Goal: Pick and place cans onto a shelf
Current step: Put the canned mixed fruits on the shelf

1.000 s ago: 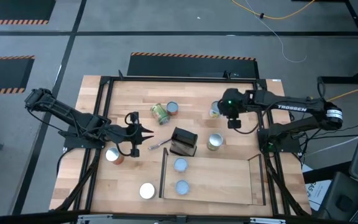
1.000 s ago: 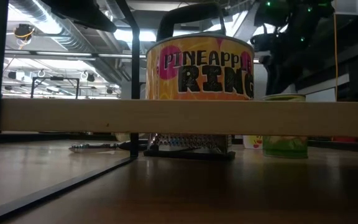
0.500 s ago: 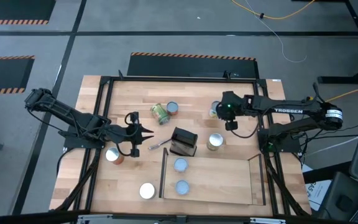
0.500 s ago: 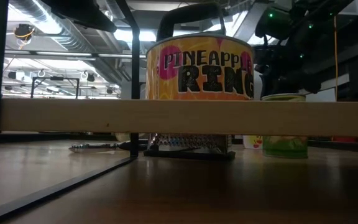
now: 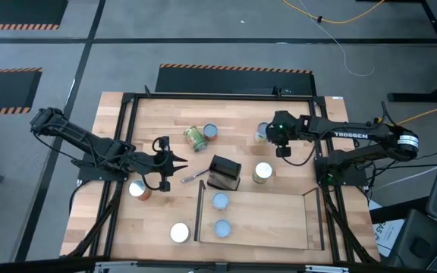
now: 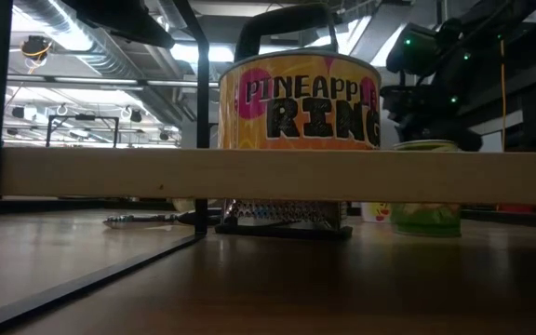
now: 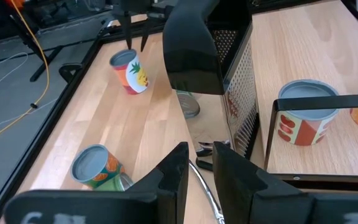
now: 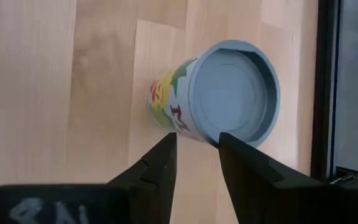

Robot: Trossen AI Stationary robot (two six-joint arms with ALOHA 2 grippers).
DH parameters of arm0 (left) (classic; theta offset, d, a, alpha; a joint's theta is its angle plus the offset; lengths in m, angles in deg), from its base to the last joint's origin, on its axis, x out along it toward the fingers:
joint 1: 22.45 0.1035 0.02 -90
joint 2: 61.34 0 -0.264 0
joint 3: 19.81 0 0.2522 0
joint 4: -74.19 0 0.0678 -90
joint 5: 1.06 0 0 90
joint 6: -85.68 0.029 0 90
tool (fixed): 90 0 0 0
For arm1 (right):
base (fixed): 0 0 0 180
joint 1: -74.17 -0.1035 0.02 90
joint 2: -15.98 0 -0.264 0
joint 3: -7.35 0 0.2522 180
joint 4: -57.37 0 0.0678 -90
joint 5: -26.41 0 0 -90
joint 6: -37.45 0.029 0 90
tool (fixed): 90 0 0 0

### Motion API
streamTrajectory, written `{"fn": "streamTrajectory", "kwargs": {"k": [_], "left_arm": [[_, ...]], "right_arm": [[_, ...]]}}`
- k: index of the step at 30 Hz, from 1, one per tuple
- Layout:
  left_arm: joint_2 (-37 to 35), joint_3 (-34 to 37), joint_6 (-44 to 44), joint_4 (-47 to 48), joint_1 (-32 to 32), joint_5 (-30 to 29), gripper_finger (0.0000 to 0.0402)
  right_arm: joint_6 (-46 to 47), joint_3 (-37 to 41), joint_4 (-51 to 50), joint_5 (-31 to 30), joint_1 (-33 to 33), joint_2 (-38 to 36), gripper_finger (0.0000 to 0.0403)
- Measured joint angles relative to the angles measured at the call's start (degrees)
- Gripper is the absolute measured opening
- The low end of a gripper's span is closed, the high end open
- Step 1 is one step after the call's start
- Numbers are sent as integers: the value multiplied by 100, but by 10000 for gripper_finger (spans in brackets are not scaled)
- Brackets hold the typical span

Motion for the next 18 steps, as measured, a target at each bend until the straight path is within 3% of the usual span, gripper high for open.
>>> {"fn": "streamTrajectory", "kwargs": {"k": [18], "left_arm": [[0,0,14,0,0,0,66]], "right_arm": [[17,19,694,350,-7,11,124]]}}
